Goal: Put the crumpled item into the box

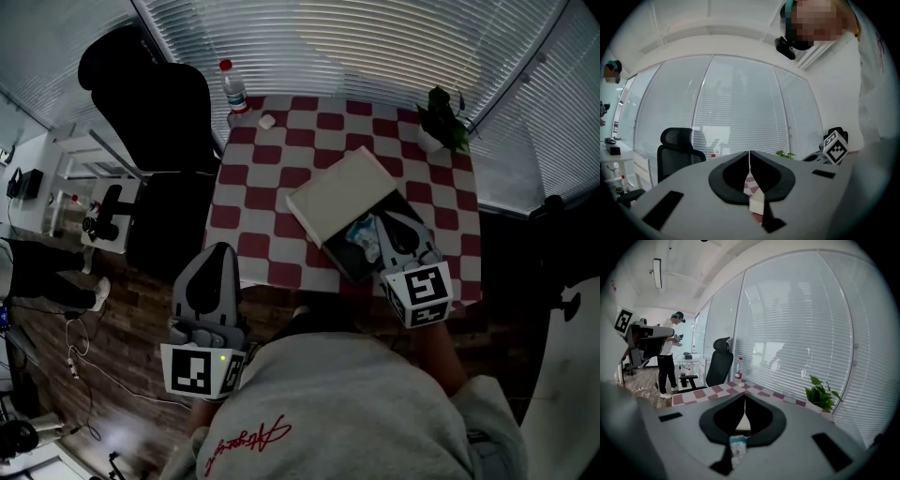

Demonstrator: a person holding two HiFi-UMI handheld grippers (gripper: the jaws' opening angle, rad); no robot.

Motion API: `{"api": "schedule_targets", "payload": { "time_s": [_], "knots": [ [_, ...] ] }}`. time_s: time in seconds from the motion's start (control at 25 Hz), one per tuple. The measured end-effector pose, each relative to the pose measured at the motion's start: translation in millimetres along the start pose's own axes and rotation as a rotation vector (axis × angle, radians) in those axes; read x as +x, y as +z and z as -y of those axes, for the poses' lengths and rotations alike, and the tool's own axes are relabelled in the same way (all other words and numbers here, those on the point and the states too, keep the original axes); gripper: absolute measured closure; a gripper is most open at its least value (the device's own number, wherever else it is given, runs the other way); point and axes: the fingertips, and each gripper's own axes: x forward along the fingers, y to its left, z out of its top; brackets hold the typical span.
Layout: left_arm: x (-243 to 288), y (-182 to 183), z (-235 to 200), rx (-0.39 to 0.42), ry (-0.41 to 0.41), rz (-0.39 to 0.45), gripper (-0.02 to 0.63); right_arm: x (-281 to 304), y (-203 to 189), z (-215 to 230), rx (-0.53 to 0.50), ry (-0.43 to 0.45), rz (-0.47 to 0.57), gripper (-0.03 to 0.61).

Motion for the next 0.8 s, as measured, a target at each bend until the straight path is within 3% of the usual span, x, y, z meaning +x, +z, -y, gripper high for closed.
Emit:
{"api": "schedule_targets", "payload": {
  "time_s": [0.8],
  "knots": [
    [3.0,2.9,0.5,0.008,-0.012,0.005,0.594,-19.7,36.0,-0.5,0.024,0.009,0.111,0.566]
  ]
}}
